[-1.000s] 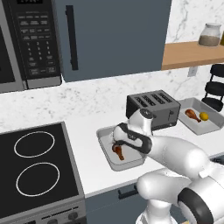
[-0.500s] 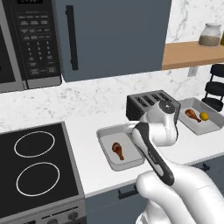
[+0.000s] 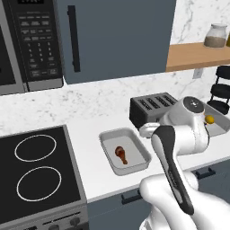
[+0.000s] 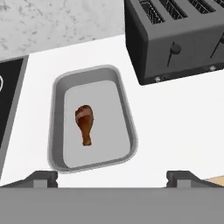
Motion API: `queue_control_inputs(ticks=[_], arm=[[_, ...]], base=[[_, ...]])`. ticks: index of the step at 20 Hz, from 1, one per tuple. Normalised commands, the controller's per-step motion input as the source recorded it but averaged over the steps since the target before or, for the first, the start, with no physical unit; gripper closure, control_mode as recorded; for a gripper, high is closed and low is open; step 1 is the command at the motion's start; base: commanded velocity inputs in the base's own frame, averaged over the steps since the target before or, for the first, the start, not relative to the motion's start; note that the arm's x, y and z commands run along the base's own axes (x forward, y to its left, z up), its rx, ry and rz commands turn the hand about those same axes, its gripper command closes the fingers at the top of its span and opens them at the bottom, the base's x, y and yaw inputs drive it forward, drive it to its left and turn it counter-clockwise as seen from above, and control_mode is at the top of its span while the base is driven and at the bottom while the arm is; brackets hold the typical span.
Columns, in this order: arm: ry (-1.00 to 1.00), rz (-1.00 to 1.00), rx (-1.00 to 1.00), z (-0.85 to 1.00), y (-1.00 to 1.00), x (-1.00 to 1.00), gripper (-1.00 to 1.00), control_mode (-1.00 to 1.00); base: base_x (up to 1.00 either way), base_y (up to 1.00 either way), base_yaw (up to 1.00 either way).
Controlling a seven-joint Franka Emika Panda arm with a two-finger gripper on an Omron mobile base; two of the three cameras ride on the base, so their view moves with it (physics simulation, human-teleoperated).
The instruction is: Place one lemon and one chicken drumstick in each tupperware on the nearby counter, to pack two identical lunches.
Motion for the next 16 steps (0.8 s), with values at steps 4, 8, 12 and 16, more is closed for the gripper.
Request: queue_control_inputs(ticks=[4, 8, 12, 16], arm=[[0.00, 0.00, -0.06, 0.18, 0.00, -0.50, -1.00, 1.00], [0.00, 0.00, 0.00, 0.00, 0.00, 0.00, -1.00, 1.00], [0.00, 0.00, 0.00, 0.00, 0.00, 0.00, -1.00, 1.00], [0.00, 0.00, 0.00, 0.00, 0.00, 0.00, -1.00, 1.00]], base=[[-0.50, -0.14, 0.00], [-0.66, -0.99, -0.05], [-0.26, -1.00, -0.10], [-0.04, -1.00, -0.09]])
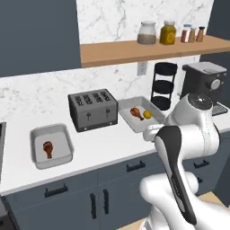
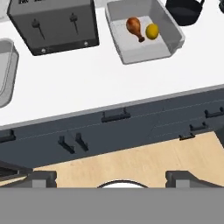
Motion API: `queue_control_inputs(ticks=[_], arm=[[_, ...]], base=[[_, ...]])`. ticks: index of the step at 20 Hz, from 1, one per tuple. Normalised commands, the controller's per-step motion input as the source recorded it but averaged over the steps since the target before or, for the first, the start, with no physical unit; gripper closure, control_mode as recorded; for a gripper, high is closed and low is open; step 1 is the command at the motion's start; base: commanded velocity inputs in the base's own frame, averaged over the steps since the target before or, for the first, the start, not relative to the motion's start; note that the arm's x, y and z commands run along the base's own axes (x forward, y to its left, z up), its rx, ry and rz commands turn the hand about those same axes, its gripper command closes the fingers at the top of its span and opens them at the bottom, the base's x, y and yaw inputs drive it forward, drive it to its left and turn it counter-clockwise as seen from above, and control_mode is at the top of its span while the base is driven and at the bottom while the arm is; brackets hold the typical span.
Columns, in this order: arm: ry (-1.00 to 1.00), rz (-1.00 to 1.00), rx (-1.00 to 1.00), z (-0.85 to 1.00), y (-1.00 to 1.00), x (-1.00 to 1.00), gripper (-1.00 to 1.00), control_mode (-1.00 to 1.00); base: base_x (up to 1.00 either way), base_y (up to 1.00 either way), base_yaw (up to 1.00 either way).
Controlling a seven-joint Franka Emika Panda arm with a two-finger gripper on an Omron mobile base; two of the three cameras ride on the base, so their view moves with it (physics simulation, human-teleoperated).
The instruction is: Place one lemon and one chicken drumstick in each tupperware on the nearby counter, to pack two identical lunches.
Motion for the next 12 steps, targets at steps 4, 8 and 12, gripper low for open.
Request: queue_control_inputs(ticks=[4, 8, 12], arm=[[0.00, 0.00, 0.00, 0.00, 0.00, 0.00, -1.00, 1.00], [0.00, 0.00, 0.00, 0.00, 0.00, 0.00, -1.00, 1.00], [0.00, 0.00, 0.00, 0.00, 0.00, 0.00, -1.00, 1.00]], base=[[-0.45, -1.00, -0.05], [-0.69, -1.00, -0.06], [-0.12, -1.00, -0.05]])
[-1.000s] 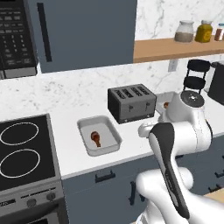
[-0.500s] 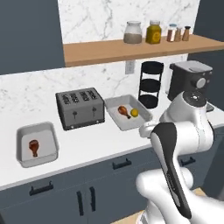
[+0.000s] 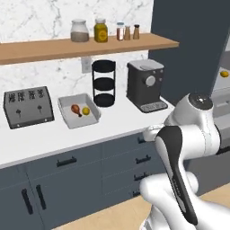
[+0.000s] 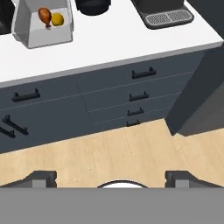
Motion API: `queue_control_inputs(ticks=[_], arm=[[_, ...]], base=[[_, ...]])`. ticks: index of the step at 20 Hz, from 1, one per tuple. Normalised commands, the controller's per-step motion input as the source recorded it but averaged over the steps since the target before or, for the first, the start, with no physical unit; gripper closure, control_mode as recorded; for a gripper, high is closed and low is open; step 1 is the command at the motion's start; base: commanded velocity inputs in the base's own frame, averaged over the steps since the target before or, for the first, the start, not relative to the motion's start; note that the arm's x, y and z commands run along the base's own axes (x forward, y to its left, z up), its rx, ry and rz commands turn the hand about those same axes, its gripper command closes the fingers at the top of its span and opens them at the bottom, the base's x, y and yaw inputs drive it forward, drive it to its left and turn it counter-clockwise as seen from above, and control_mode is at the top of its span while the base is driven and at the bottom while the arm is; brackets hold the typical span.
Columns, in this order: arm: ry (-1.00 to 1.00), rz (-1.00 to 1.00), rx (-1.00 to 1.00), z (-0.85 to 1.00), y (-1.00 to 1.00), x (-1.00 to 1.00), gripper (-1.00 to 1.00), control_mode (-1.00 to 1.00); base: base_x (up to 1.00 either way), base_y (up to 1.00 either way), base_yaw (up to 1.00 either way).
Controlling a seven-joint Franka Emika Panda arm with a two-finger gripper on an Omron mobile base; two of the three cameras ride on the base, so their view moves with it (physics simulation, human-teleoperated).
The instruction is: Place one lemon and one chicken drumstick in each tupperware on the nearby counter, to pack two identical lunches.
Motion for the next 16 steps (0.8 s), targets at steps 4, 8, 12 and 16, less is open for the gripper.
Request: queue_control_inputs(ticks=[4, 8, 12, 16], arm=[[0.00, 0.00, 0.00, 0.00, 0.00, 0.00, -1.00, 1.00], [0.00, 0.00, 0.00, 0.00, 0.00, 0.00, -1.00, 1.00], [0.00, 0.00, 0.00, 0.00, 0.00, 0.00, -1.00, 1.00], [0.00, 0.00, 0.00, 0.00, 0.00, 0.00, -1.00, 1.00]], base=[[0.10, -1.00, -0.03], [0.17, -1.00, 0.00], [0.13, -1.00, 0.00], [0.09, -1.00, 0.00]])
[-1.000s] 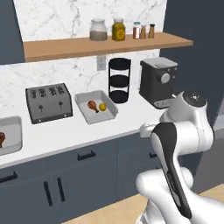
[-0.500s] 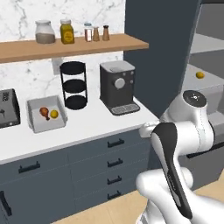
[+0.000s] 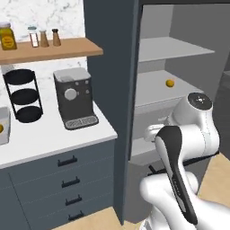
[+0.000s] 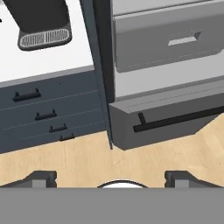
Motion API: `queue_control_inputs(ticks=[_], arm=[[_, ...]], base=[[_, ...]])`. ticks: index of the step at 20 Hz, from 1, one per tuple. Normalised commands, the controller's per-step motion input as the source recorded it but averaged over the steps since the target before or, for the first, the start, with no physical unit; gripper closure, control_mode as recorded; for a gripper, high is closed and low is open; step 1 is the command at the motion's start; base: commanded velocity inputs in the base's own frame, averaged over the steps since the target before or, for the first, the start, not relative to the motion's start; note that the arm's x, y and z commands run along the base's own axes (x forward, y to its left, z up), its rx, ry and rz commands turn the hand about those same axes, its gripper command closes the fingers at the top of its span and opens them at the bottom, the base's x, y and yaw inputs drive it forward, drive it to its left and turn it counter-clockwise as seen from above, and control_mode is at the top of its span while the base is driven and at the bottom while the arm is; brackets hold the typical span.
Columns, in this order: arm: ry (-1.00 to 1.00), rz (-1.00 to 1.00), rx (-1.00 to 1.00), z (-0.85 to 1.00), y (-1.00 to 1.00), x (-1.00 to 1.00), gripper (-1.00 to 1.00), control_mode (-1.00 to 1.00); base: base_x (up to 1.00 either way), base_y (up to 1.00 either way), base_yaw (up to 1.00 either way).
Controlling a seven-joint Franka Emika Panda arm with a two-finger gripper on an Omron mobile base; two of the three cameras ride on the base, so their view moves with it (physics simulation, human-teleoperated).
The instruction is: Place one lemon and one chicken drumstick in each tupperware on the nearby counter, to pack two identical lunches.
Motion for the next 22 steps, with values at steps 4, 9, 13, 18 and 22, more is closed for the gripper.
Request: queue_control_inputs(ticks=[4, 9, 13, 18, 22], arm=[[0.00, 0.00, 0.00, 0.00, 0.00, 0.00, -1.00, 1.00], [0.00, 0.00, 0.00, 0.00, 0.00, 0.00, -1.00, 1.00], [0.00, 0.00, 0.00, 0.00, 0.00, 0.00, -1.00, 1.00], [0.00, 0.00, 0.00, 0.00, 0.00, 0.00, -1.00, 1.00], [0.00, 0.00, 0.00, 0.00, 0.00, 0.00, -1.00, 1.00]], base=[[0.12, -0.93, 0.00], [0.27, -0.57, 0.00], [0.37, -0.40, 0.00], [0.43, -0.36, 0.00], [0.69, -0.07, 0.00]])
